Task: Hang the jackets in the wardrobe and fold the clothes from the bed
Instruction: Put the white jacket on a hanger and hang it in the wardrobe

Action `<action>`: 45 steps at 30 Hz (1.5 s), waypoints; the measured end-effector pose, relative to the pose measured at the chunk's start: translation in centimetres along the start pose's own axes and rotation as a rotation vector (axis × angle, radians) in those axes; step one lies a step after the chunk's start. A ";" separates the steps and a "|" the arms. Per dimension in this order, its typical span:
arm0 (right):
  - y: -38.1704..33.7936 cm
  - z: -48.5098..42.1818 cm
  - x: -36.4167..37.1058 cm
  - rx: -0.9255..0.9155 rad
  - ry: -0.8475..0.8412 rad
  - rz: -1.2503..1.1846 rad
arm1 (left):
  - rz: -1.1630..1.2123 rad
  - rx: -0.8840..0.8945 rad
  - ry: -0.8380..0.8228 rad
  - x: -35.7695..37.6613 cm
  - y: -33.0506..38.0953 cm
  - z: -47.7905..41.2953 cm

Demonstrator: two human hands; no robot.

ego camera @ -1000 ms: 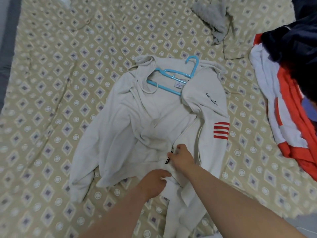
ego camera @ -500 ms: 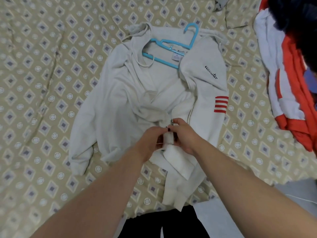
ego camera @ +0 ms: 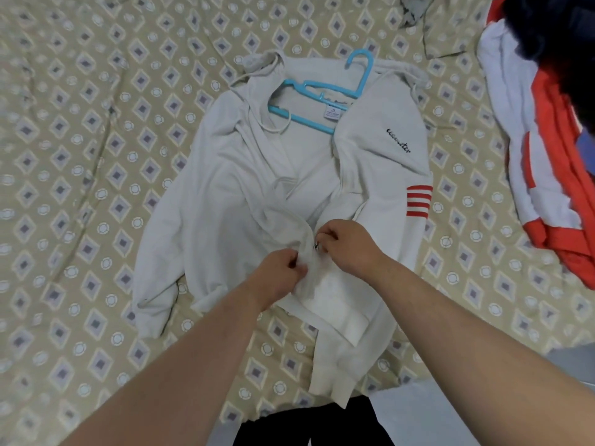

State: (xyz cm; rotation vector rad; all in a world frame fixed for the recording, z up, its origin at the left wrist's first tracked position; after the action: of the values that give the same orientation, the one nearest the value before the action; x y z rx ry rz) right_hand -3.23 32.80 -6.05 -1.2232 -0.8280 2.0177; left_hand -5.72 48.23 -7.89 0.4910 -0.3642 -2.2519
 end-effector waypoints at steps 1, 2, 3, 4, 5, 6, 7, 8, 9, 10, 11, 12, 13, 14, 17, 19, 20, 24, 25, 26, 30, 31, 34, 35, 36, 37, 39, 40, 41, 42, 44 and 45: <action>-0.1 -0.5 0.0 -0.007 -0.024 0.025 | -0.074 0.023 0.011 0.0 0.1 0.1; -0.1 -1.0 0.0 -0.003 -0.038 0.032 | -0.143 0.041 0.021 0.1 0.2 0.3; 0.0 -1.5 -0.1 0.011 -0.038 0.036 | -0.211 0.052 0.034 0.2 0.1 0.5; 0.1 -2.2 -0.4 0.019 -0.021 0.048 | -0.277 0.060 0.041 0.2 -0.1 0.6; 0.2 -2.9 -1.0 0.026 0.008 0.065 | -0.345 0.063 0.043 0.3 -0.3 0.7; 0.3 -3.5 -1.6 0.037 0.050 0.074 | -0.419 0.062 0.040 0.3 -0.6 0.8; 0.5 -4.1 -2.5 0.060 0.102 0.070 | -0.483 0.056 0.024 0.4 -1.1 0.9; 0.8 -4.6 -3.4 0.082 0.160 0.059 | -0.551 0.040 0.008 0.5 -1.7 1.1; 1.0 -5.1 -4.4 0.104 0.205 0.052 | -0.620 0.006 -0.006 0.6 -2.5 1.4; 1.3 -5.5 -5.2 0.123 0.232 0.054 | -0.690 -0.033 -0.023 0.7 -3.6 1.6; 1.5 -5.8 -5.9 0.141 0.245 0.056 | -0.745 -0.084 -0.040 0.8 -5.1 1.5; 1.7 -6.2 -6.6 0.153 0.256 0.059 | -0.781 -0.148 -0.053 0.8 -6.5 1.4; 1.8 -6.6 -7.2 0.158 0.260 0.063 | -0.813 -0.221 -0.059 0.6 -7.7 1.1; 1.7 -6.9 -7.6 0.154 0.250 0.072 | -0.855 -0.266 -0.056 0.5 -8.4 0.7; 1.3 -7.8 -8.3 0.116 0.192 0.078 | -0.895 -0.270 0.064 -0.4 -6.4 -0.6; 1.1 -8.2 -8.7 0.101 0.182 0.040 | -0.725 -0.225 0.225 -1.5 -2.8 -1.5; 0.9 -8.4 -9.0 0.098 0.179 0.019 | -0.622 -0.154 0.322 -2.2 -0.5 -2.0; 0.6 -9.0 -9.4 0.094 0.148 -0.036 | -0.197 0.135 0.450 -3.5 8.6 -3.2; 0.6 -9.2 -9.3 0.097 0.140 -0.067 | -0.135 0.141 0.420 -3.6 10.3 -3.7; 0.6 -9.3 -9.3 0.098 0.134 -0.099 | -0.101 0.149 0.395 -3.7 11.9 -4.2; 0.6 -10.0 -9.4 0.117 0.121 -0.241 | -0.215 0.194 0.329 -3.3 15.4 -6.0; 0.5 -10.1 -9.5 0.106 0.118 -0.269 | -0.220 0.207 0.329 -3.3 15.8 -6.2; 0.2 -10.2 -10.4 0.053 0.128 -0.322 | -0.141 0.248 0.318 -3.3 16.4 -6.6; 0.3 -10.2 -10.6 0.036 0.129 -0.326 | -0.101 0.248 0.310 -3.3 16.3 -6.7; 0.4 -10.3 -10.8 0.016 0.121 -0.303 | -0.060 0.246 0.303 -3.2 16.2 -6.8; 0.5 -10.4 -11.0 0.000 0.108 -0.264 | -0.014 0.236 0.293 -3.2 16.0 -6.9; 0.8 -10.7 -11.2 -0.009 0.093 -0.192 | 0.084 0.201 0.259 -3.2 15.5 -7.1; 0.9 -10.9 -11.2 -0.005 0.095 -0.168 | 0.132 0.176 0.239 -3.2 15.1 -7.4; 1.0 -11.2 -11.2 -0.005 0.099 -0.138 | 0.188 0.145 0.221 -3.2 14.7 -7.6; 1.0 -11.6 -11.2 -0.010 0.099 -0.106 | 0.255 0.109 0.210 -3.3 14.1 -7.8; 0.8 -12.3 -11.2 -0.020 0.092 -0.044 | 0.345 0.045 0.188 -3.0 12.7 -8.1; 0.7 -12.8 -11.4 -0.023 0.095 -0.018 | 0.354 0.016 0.166 -2.6 11.9 -8.2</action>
State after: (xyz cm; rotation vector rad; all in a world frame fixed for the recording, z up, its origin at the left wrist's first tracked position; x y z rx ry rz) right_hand 12.44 25.94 -5.52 -1.3097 -0.8144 1.9250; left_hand 7.29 41.63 -9.68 0.5696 -0.3532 -1.8543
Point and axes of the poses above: each hand's wrist, its own z-axis away from the middle knuckle, its own x-axis out of the palm, y = z × x, the point moved 6 cm from there along -z, towards the middle knuckle, and after that the axes turned 15 degrees about -x, right-handed, at the moved point
